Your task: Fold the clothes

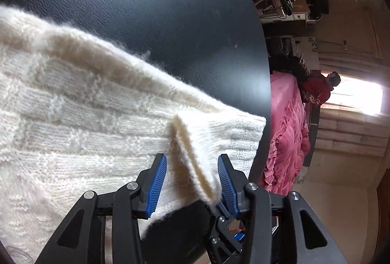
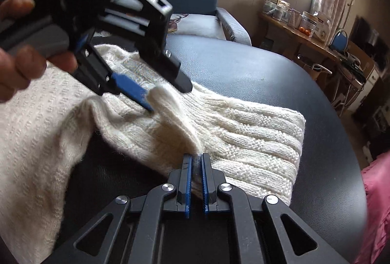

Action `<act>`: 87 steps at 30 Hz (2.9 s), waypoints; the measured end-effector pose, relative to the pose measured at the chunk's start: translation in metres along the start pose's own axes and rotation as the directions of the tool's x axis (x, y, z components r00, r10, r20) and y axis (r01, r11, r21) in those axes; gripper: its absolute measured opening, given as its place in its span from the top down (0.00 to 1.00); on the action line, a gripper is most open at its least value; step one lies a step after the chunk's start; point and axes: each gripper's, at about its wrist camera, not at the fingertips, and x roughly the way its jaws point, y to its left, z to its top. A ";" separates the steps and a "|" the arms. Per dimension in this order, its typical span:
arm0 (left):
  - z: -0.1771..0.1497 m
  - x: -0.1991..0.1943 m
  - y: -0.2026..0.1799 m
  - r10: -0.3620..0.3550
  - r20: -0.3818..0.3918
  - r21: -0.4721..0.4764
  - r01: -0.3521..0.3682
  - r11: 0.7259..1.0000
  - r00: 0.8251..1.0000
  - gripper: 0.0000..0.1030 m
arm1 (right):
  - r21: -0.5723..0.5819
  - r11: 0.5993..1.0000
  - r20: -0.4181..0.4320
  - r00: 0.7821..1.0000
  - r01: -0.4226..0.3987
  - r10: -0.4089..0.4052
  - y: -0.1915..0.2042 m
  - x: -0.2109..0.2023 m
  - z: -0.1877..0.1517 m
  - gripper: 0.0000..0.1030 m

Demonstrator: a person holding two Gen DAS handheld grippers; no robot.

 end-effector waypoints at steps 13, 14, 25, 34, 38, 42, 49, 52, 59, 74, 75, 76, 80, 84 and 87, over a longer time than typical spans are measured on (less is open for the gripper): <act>0.001 -0.082 -0.025 0.024 0.187 0.087 -0.041 0.995 0.982 0.95 | 0.404 0.901 0.116 0.986 -0.160 0.123 -0.053 -0.036 -0.013 0.29; 0.001 -0.097 -0.027 0.019 0.216 0.095 -0.040 0.995 0.976 0.95 | 0.478 0.846 0.147 0.971 -0.238 0.190 -0.062 -0.039 -0.019 0.28; -0.010 -0.267 -0.031 -0.050 0.499 0.156 -0.033 0.987 0.865 0.95 | 0.671 -0.103 0.648 0.513 -0.734 0.563 -0.043 -0.008 -0.048 0.00; -0.076 -0.384 0.061 -0.060 0.661 0.101 -0.010 0.995 0.748 0.95 | 0.694 -0.243 0.655 0.455 -0.678 0.603 0.042 0.041 0.009 0.00; -0.095 -0.386 0.131 0.035 0.652 -0.016 -0.032 0.999 0.758 0.95 | 0.729 -0.183 0.605 0.495 -0.660 0.623 0.059 0.048 0.022 0.00; -0.113 -0.389 0.201 0.128 0.631 -0.133 -0.056 0.990 0.765 0.95 | 0.763 -0.108 0.546 0.545 -0.638 0.637 0.066 0.050 0.026 0.00; -0.131 -0.360 0.290 0.258 0.546 -0.273 -0.122 0.954 0.797 0.95 | 0.796 0.006 0.463 0.616 -0.605 0.638 0.068 0.053 0.027 0.00; -0.142 -0.352 0.316 0.262 0.518 -0.290 -0.121 0.949 0.814 0.95 | 0.803 0.059 0.425 0.639 -0.593 0.641 0.067 0.053 0.030 0.00; -0.153 -0.354 0.350 0.195 0.502 -0.325 -0.026 0.945 0.843 0.83 | 0.794 0.247 0.289 0.702 -0.555 0.651 0.077 0.042 0.033 0.00; -0.167 -0.355 0.342 0.334 0.478 -0.319 -0.193 0.928 0.812 0.94 | 0.690 0.439 0.218 0.744 -0.576 0.632 0.094 0.019 0.073 0.00; -0.167 -0.355 0.345 0.324 0.479 -0.328 -0.176 0.928 0.815 0.92 | 0.717 0.427 0.198 0.748 -0.551 0.634 0.095 0.030 0.068 0.00; -0.168 -0.356 0.348 0.312 0.483 -0.337 -0.156 0.929 0.818 0.91 | 0.746 0.412 0.175 0.751 -0.523 0.636 0.095 0.042 0.063 0.00; -0.172 -0.375 0.334 0.394 0.504 -0.382 -0.211 0.900 0.769 0.91 | 0.761 0.356 0.227 0.738 -0.542 0.636 0.088 0.053 0.051 0.00; -0.178 -0.398 0.291 0.344 0.598 -0.276 -0.217 0.936 0.723 0.87 | 0.720 0.367 0.263 0.721 -0.589 0.641 0.081 0.039 0.050 0.00; -0.153 -0.370 0.230 0.286 0.573 -0.087 -0.290 0.953 0.768 0.82 | 0.687 0.375 0.289 0.708 -0.622 0.645 0.076 0.029 0.049 0.00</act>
